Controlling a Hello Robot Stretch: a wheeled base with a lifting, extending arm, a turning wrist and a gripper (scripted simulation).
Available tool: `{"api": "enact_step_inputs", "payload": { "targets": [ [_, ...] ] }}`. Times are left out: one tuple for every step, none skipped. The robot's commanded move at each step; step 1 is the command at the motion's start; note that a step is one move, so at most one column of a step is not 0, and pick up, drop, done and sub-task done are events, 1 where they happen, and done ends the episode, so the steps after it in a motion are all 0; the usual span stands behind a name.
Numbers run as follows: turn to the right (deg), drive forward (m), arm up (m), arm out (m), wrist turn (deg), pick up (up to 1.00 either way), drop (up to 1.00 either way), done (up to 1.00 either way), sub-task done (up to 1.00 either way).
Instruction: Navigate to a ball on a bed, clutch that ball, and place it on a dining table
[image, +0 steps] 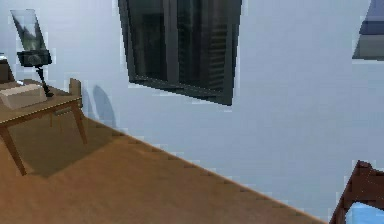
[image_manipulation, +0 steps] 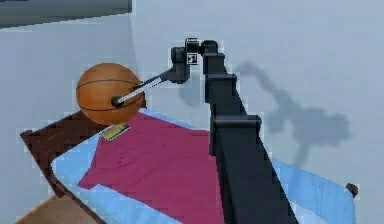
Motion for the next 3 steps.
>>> {"api": "enact_step_inputs", "payload": {
  "targets": [
    [0.0, 0.00, 0.00, 0.00, -45.0, 0.00, 0.00, 0.00, 0.00],
    [0.0, 0.00, 0.00, 0.00, -12.0, 0.00, 0.00, 0.00, 0.00],
    [0.0, 0.00, 0.00, -0.44, 0.0, 0.00, 0.00, 0.00, 0.00]
  ]
}}
